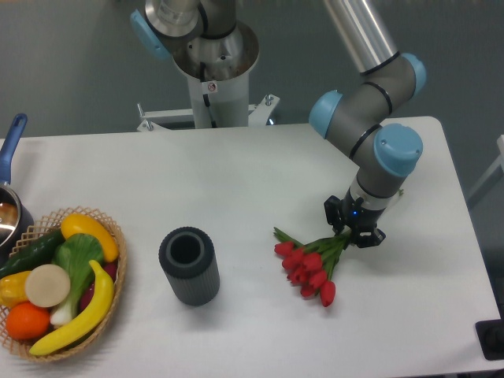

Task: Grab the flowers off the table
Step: 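Lift the grasped tulip bundle up off the table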

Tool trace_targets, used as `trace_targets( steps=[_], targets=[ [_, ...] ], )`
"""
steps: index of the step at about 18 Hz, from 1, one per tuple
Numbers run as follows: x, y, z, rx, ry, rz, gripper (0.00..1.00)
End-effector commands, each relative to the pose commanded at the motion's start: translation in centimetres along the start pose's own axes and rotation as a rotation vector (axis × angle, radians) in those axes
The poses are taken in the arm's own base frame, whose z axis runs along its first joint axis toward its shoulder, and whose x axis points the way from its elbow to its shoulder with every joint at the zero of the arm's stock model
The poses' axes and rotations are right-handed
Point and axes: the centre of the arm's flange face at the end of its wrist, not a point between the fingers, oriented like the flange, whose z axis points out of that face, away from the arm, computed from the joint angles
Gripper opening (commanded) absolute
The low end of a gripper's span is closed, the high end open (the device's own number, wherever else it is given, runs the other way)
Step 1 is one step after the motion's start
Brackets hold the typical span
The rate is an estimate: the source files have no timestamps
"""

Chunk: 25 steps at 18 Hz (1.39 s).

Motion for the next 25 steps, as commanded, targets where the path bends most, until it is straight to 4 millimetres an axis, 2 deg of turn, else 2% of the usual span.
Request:
trace_targets(
  steps=[3, 4, 8, 10, 12, 14, 15, 20, 25],
  targets=[
    [-0.3, -0.9, -2.7, 0.049, -0.045, -0.018, 0.31],
    [-0.8, -1.3, -4.4, 0.062, -0.074, -0.035, 0.31],
    [-0.7, -0.9, -8.7, 0.114, -0.136, -0.108, 0.31],
    [-1.0, 0.7, -11.7, 0.209, -0.169, -0.176, 0.31],
    [-1.7, 2.6, -13.7, 0.330, -0.185, -0.213, 0.31],
    [-1.6, 3.2, -16.0, 0.419, -0.209, -0.225, 0.31],
    [-1.8, 4.2, -16.9, 0.452, -0.221, -0.238, 0.31],
    [-2.2, 5.1, -18.8, 0.664, -0.217, -0.260, 0.31],
    [-2.5, 5.8, -19.7, 0.720, -0.227, -0.262, 0.31]
  ],
)
